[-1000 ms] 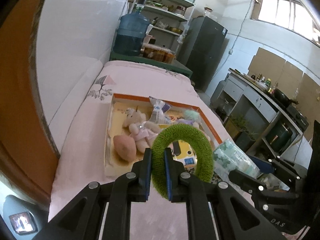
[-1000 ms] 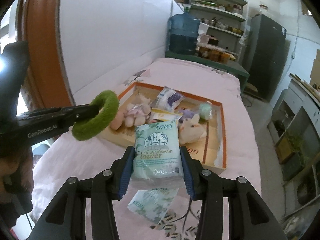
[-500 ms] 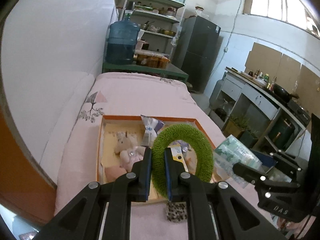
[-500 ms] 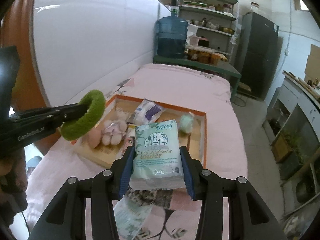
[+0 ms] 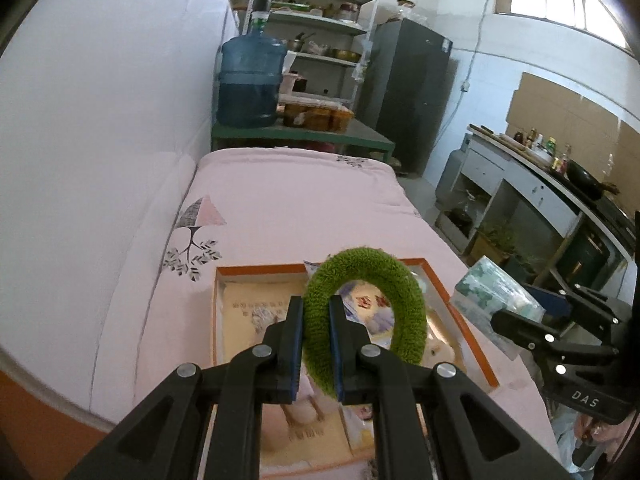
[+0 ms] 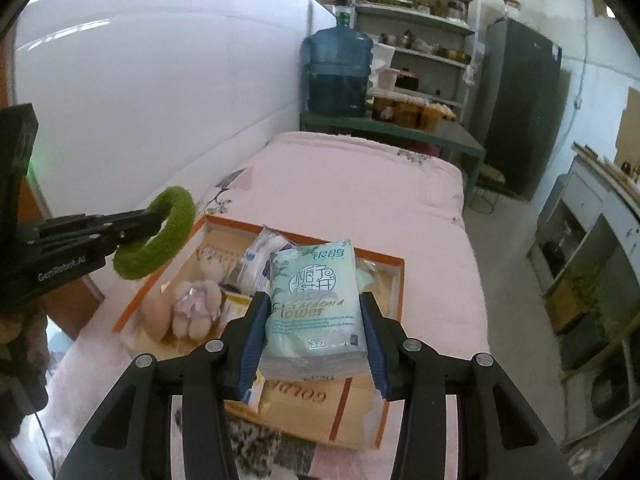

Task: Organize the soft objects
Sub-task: 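Carry the green ring over the box with the left tool while the right tool carries the tissue pack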

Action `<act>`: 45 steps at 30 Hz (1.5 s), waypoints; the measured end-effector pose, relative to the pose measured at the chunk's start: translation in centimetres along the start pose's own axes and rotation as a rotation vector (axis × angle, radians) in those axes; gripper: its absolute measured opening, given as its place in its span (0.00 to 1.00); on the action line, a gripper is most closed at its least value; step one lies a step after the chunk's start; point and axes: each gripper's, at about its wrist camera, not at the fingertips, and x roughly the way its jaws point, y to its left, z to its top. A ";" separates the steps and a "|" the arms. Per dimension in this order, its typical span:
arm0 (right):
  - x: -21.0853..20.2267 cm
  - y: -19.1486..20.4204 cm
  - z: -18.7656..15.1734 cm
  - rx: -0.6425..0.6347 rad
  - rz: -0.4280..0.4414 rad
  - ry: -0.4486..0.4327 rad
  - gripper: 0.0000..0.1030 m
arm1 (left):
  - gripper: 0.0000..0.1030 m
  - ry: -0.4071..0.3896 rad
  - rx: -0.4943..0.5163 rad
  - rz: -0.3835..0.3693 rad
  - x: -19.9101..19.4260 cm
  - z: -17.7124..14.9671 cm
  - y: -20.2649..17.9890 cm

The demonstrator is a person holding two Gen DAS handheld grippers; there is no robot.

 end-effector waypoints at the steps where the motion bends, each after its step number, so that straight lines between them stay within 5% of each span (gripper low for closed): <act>1: 0.4 -0.2 0.3 0.008 0.006 0.003 0.45 | 0.12 0.004 -0.005 0.004 0.3 0.4 0.2; 17: 8.5 -1.3 3.1 0.028 0.035 0.090 0.45 | 0.12 0.113 0.014 0.121 7.9 2.8 2.8; 45: 15.4 -0.8 2.1 0.042 0.086 0.197 0.45 | 0.12 0.229 0.050 0.166 13.9 1.5 2.5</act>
